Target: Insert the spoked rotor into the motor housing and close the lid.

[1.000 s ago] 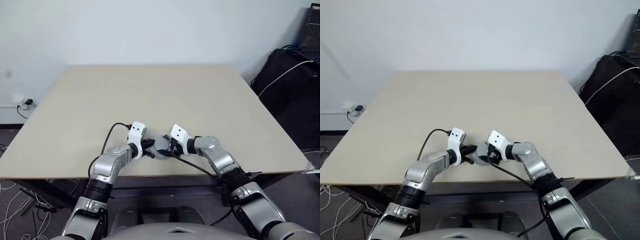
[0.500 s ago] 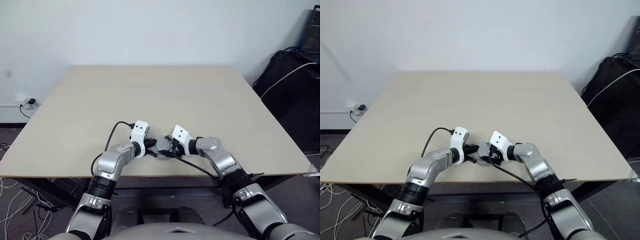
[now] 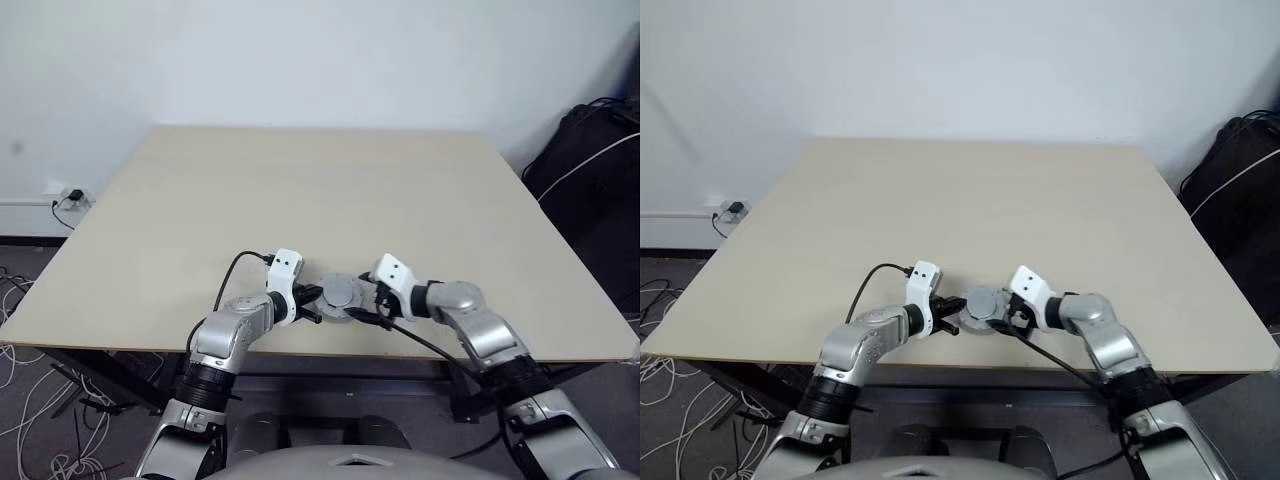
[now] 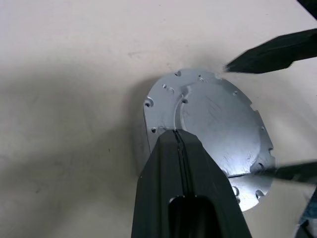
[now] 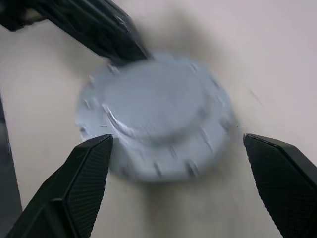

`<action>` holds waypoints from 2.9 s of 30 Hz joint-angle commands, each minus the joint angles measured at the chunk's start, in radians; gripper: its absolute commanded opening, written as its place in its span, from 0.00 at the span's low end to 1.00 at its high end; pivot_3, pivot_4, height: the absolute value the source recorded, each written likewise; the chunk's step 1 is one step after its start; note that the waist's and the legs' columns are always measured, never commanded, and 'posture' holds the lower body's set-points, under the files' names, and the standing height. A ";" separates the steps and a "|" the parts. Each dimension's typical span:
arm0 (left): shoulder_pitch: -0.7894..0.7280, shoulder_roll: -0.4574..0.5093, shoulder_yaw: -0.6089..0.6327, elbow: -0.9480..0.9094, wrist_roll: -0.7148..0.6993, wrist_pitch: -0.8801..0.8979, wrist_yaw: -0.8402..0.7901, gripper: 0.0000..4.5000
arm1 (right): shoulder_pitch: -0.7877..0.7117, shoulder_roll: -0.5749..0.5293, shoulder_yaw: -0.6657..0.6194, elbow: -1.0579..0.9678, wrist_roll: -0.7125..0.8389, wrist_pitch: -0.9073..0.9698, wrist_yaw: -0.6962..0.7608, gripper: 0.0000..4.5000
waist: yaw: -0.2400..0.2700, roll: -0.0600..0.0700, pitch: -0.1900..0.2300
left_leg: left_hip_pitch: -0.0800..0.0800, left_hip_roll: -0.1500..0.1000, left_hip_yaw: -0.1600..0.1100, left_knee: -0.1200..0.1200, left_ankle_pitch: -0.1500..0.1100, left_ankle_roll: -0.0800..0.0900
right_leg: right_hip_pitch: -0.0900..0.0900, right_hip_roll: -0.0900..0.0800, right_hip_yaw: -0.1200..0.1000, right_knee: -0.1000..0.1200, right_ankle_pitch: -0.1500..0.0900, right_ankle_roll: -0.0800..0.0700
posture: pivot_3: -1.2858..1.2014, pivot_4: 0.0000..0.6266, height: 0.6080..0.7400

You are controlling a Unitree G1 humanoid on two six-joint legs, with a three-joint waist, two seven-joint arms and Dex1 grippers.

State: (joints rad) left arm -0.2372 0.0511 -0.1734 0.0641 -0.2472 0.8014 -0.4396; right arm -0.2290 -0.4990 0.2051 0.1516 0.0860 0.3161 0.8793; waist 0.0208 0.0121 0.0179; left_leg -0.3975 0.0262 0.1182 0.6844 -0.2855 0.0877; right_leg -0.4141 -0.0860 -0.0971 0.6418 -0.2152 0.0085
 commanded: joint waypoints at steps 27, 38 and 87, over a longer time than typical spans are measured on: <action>0.007 0.003 -0.021 -0.002 -0.012 0.011 -0.009 0.00 | -0.037 0.334 -0.387 -0.197 0.464 0.928 -0.472 1.00 | -0.003 0.001 0.000 | -0.004 -0.001 -0.003 -0.001 -0.001 0.001 | -0.002 -0.002 -0.003 -0.001 -0.001 0.001 | 0.52 0.00 1.00; 0.005 0.007 -0.024 -0.006 -0.014 0.010 -0.015 0.00 | -0.044 0.377 -0.399 -0.151 0.493 1.020 -0.480 1.00 | -0.008 0.002 0.001 | -0.004 -0.001 -0.003 -0.001 -0.001 0.001 | -0.002 -0.001 -0.003 -0.001 -0.002 0.003 | 0.52 0.00 1.00; 0.024 0.021 -0.026 -0.028 -0.022 0.021 -0.018 0.00 | -0.005 0.626 -0.739 -0.148 0.667 1.047 -0.711 0.48 | -0.024 0.006 0.001 | -0.014 -0.002 -0.003 -0.001 0.002 0.003 | -0.011 0.005 0.001 0.000 0.000 0.005 | 0.52 0.00 1.00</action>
State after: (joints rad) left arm -0.2178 0.0865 -0.1624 0.0357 -0.2553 0.8011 -0.4398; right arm -0.2356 0.1094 -0.5485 0.0274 0.7322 1.3616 0.1775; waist -0.0034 0.0183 0.0188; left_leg -0.4118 0.0243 0.1152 0.6837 -0.2838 0.0907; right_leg -0.4255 -0.0807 -0.0960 0.6419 -0.2150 0.0140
